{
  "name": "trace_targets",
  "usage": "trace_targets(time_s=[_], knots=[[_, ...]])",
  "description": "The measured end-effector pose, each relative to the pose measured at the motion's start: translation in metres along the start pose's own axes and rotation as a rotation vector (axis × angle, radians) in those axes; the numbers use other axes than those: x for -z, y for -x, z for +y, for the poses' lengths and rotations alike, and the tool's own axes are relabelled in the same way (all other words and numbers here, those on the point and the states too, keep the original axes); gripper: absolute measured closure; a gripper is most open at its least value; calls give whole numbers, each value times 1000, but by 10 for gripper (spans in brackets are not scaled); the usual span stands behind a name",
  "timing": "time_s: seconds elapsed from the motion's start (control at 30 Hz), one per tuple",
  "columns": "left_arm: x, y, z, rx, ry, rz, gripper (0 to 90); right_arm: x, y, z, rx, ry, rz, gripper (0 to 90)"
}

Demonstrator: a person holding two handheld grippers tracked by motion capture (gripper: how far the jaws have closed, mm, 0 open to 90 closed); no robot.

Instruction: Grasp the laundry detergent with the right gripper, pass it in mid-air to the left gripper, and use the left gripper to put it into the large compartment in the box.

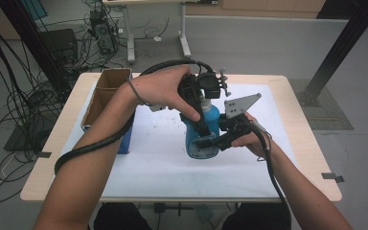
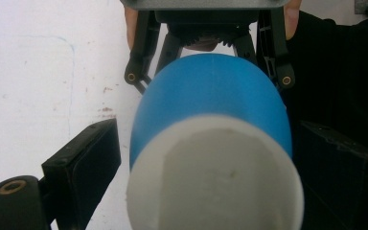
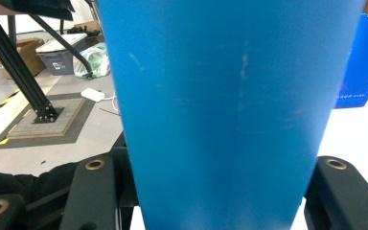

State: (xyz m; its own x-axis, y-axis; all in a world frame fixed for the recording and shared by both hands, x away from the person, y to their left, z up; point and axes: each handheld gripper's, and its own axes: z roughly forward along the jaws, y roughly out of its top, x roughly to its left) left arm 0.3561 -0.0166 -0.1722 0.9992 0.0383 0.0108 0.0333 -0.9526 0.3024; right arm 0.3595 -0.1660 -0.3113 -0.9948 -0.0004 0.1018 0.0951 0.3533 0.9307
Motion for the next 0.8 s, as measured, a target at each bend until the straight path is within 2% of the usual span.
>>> trace_targets(time_s=[0.8], knots=[[3, 1, -1, 4, 6, 8, 102, -1, 0, -1, 8, -15, -13, 435]])
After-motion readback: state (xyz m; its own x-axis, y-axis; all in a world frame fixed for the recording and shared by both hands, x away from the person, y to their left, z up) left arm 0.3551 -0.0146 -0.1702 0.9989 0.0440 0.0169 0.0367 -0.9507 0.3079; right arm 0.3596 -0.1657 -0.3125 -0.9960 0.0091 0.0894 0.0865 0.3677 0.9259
